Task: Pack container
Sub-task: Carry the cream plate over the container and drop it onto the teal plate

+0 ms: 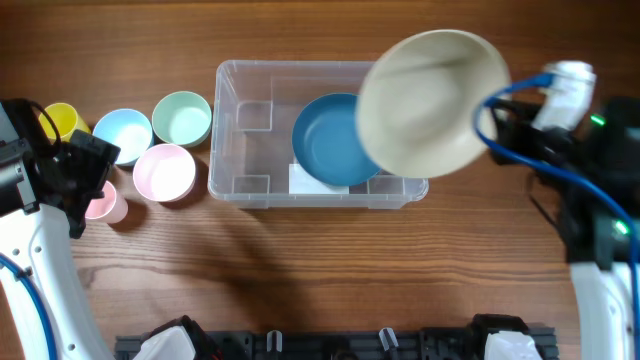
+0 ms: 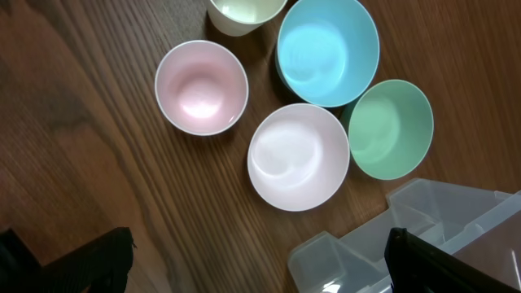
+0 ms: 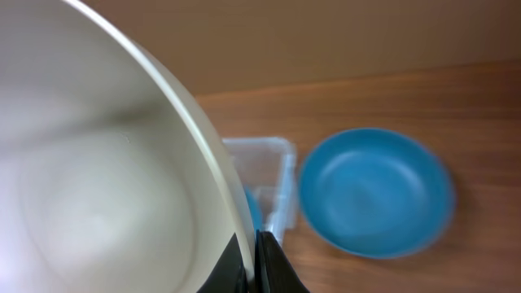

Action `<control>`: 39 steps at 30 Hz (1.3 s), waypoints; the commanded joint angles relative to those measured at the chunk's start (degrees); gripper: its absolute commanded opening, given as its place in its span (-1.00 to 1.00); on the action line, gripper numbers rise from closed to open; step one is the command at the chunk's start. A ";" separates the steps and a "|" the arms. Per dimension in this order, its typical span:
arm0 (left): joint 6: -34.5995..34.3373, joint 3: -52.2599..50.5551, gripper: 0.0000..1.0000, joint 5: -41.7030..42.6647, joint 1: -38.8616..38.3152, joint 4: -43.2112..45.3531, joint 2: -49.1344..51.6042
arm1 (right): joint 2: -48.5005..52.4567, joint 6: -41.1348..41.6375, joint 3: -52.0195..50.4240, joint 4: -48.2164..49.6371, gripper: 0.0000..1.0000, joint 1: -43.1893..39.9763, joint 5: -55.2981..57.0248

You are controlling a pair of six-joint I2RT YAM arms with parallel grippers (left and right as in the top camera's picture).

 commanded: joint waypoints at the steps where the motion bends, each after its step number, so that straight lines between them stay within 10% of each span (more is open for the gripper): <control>1: -0.74 0.90 1.00 0.44 0.31 -0.02 -0.96 | 6.51 -0.13 1.25 2.89 -0.91 9.14 9.25; 11: -0.74 0.90 1.00 0.44 0.31 -0.02 -0.96 | 22.67 7.50 1.53 12.28 -0.91 25.24 28.81; 27: -0.74 0.90 0.99 0.44 0.31 -0.02 -0.96 | 34.88 11.78 1.51 13.79 -0.91 25.66 31.12; 33: -0.74 0.90 1.00 0.44 0.31 -0.02 -0.96 | 34.36 11.63 1.55 14.49 0.25 25.66 31.04; 39: -0.74 0.90 1.00 0.44 0.31 -0.02 -0.96 | 32.37 10.16 1.88 14.80 0.32 25.73 29.16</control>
